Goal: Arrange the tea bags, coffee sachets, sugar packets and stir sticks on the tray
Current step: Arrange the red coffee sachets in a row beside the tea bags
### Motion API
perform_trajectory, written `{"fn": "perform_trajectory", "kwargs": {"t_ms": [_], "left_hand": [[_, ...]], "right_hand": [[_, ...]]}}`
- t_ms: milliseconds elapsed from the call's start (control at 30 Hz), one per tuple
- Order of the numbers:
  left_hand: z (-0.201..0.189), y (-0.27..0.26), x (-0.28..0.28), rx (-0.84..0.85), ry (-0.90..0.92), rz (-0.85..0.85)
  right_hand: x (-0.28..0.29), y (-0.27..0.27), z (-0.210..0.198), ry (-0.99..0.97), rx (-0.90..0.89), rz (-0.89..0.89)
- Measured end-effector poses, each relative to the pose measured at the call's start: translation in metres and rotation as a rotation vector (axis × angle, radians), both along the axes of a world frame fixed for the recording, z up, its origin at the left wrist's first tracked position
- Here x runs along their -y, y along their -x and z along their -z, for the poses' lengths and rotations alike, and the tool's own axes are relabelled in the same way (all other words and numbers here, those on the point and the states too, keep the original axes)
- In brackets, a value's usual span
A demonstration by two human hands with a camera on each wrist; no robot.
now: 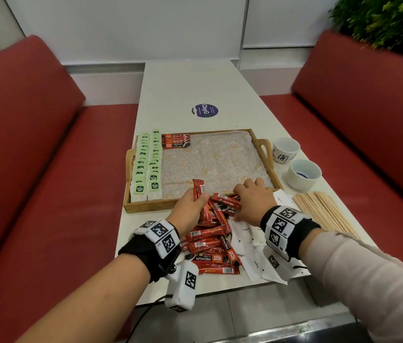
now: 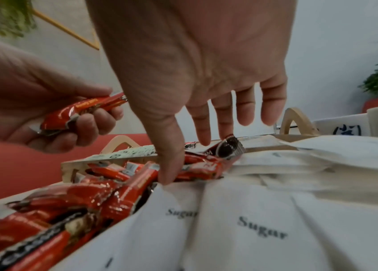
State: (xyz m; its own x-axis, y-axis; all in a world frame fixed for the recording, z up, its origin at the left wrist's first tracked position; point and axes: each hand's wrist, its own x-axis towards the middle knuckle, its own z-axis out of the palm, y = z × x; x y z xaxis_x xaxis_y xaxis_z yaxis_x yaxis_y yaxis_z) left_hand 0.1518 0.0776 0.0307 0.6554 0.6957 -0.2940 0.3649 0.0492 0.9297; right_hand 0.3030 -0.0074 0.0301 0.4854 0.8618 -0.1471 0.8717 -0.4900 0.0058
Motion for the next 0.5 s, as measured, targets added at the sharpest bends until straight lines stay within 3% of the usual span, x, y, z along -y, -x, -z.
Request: {"fn": "perform_trajectory", "kwargs": {"t_ms": [333, 500], "left_hand": [[0.0014, 0.0002, -0.0026, 0.031, -0.035, -0.032], [-0.0002, 0.0001, -0.0036, 0.075, 0.038, -0.077]], "right_hand": [[-0.0063, 0.0011, -0.0002, 0.104, 0.113, -0.079], [-0.0103, 0.0056, 0.005, 0.139, 0.194, -0.107]]}}
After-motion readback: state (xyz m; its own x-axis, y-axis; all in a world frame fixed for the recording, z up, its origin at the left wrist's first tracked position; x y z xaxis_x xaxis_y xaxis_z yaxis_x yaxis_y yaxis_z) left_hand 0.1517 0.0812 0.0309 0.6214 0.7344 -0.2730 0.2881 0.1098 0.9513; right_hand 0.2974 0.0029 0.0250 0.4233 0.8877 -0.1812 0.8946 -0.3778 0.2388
